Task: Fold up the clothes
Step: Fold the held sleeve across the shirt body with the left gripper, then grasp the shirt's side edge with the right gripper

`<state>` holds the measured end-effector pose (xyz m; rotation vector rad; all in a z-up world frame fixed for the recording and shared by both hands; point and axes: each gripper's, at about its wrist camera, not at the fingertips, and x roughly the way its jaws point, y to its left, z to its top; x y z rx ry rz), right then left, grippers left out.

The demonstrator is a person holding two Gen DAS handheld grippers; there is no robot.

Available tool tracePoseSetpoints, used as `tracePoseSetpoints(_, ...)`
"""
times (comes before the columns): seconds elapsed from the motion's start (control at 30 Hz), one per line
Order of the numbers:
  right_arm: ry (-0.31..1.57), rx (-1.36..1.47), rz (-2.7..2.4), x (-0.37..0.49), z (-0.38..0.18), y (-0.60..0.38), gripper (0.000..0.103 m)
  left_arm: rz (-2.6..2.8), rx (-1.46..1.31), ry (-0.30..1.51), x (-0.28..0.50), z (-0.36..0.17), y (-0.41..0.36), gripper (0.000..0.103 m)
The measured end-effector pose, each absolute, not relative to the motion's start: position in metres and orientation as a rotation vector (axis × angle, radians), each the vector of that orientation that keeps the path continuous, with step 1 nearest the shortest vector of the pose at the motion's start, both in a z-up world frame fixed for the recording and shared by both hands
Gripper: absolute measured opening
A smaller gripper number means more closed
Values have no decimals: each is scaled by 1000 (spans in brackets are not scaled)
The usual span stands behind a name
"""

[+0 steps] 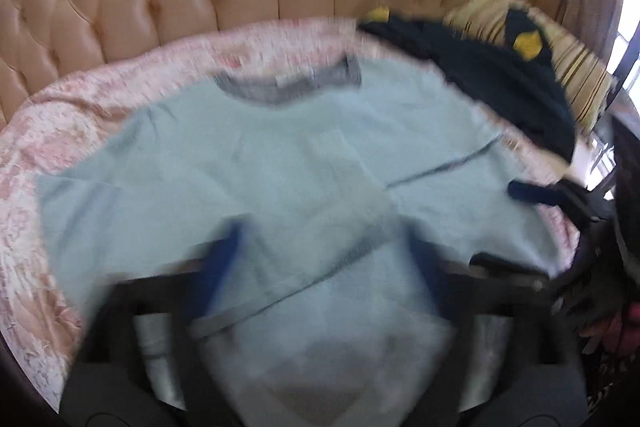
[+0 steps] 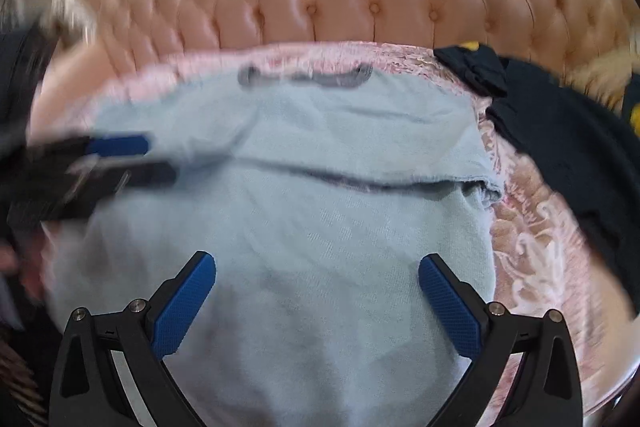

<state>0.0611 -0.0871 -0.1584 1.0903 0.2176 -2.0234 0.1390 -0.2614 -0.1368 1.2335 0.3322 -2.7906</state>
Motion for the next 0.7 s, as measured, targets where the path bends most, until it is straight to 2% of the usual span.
tracePoseSetpoints(0.17, -260, 1208, -1805, 30, -152, -86, 102, -2809, 1021, 378, 181, -106, -283, 100)
tracePoseSetpoints(0.23, -447, 1279, -1691, 18, -162, -91, 92, -2770, 1013, 388, 191, -109, -296, 101)
tracePoseSetpoints(0.3, -558, 1332, -1611, 10, -172, -100, 63, -2737, 1028, 398, 198, -116, -306, 101)
tracePoseSetpoints(0.37, -555, 1359, -1589, 9, -176, -113, 50, -2715, 1035, 420, 204, -122, -314, 101)
tracePoseSetpoints(0.7, -480, 1498, -1642, 22, -183, -145, 45, -2664, 997, 462, 223, -134, -334, 101)
